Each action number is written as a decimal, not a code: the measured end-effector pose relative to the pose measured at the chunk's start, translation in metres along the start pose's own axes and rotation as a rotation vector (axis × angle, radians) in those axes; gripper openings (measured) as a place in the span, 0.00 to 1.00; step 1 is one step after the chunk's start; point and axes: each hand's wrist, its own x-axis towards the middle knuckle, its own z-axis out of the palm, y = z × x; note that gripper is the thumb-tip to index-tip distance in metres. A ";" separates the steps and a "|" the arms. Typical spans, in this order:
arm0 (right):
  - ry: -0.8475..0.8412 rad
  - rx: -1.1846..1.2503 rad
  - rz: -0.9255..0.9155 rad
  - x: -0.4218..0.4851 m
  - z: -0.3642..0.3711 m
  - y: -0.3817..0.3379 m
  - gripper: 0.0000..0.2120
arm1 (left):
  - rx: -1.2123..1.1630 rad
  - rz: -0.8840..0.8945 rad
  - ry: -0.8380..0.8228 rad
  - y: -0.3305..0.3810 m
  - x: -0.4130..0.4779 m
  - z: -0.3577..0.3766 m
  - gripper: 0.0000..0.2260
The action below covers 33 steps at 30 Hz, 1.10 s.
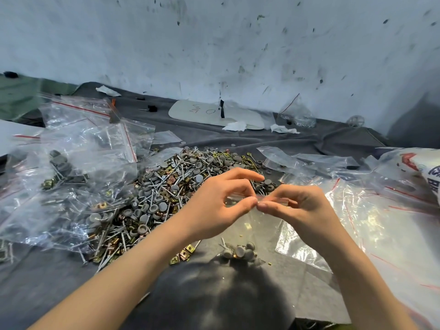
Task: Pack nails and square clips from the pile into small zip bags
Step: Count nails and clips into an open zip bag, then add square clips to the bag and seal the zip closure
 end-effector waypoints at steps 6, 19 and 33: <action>0.073 0.022 0.047 -0.005 -0.001 0.009 0.14 | -0.033 -0.012 0.004 -0.002 -0.003 0.000 0.07; 0.098 0.096 0.045 -0.007 -0.004 0.011 0.13 | -0.127 -0.097 -0.018 -0.011 -0.004 -0.010 0.10; 0.297 0.093 0.081 -0.017 -0.029 0.029 0.08 | -0.346 -0.363 0.055 -0.033 -0.016 -0.015 0.14</action>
